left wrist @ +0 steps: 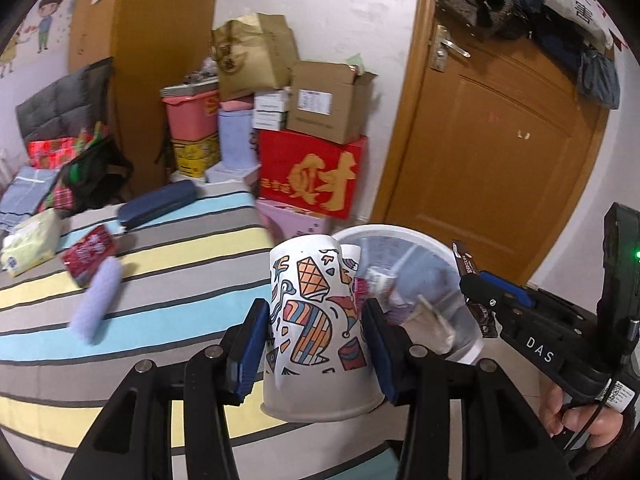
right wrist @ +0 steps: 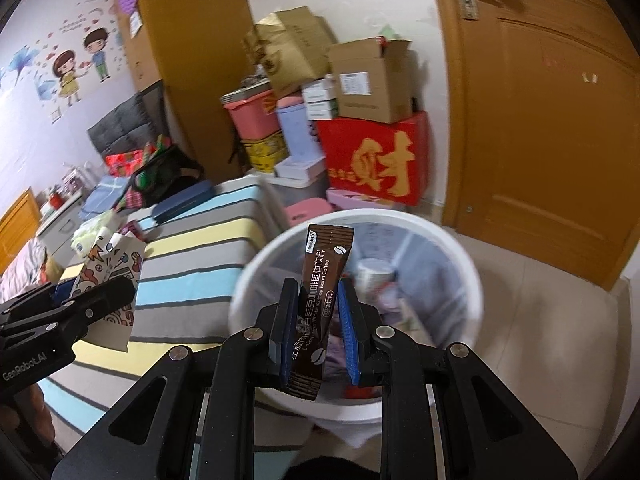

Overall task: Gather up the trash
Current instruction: 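Carry the snack bar and paper cup over the white wastebasket with both tools, then open both tools to drop the snack bar and cup into the wastebasket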

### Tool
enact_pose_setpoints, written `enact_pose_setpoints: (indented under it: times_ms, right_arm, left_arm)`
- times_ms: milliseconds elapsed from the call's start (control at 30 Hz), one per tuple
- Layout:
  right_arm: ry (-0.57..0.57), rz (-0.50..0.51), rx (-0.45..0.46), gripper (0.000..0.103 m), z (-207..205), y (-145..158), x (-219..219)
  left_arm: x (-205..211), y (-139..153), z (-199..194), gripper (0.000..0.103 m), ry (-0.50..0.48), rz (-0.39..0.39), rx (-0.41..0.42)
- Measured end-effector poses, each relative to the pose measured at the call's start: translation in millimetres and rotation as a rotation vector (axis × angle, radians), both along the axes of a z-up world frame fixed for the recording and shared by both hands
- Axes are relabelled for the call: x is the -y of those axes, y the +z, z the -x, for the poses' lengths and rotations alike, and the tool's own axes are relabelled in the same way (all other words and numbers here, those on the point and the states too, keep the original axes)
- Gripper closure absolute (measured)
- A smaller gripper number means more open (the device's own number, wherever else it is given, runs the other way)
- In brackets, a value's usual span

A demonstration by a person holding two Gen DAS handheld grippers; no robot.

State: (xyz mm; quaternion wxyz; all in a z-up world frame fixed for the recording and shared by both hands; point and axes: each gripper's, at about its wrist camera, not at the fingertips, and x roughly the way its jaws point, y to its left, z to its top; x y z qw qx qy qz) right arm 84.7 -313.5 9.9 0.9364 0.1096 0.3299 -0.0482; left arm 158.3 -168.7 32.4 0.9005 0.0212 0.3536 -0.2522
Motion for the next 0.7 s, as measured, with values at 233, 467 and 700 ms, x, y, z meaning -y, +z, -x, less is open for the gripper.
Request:
enact_pose_setpoints:
  times_ms: [233,467,700]
  right_arm:
    - [-0.049,-0.01,-0.035,0.082,-1.4,-8.4,26.8]
    - [-0.034,0.009,-0.094,0.082,-12.0,-24.7,39.6]
    - [-0.027,0.024,-0.145,0.082,-20.2,-37.3,47.2]
  left_arm:
    - [42.0,-11.9,-9.5,0.054,-0.074,-0.011,-0.032]
    - [71.3,-33.0,-23.8,0.052,-0.116,-0.019,-0.086]
    - [87.2,-47.0,-38.1,0.046,-0.125,-0.029,-0.115]
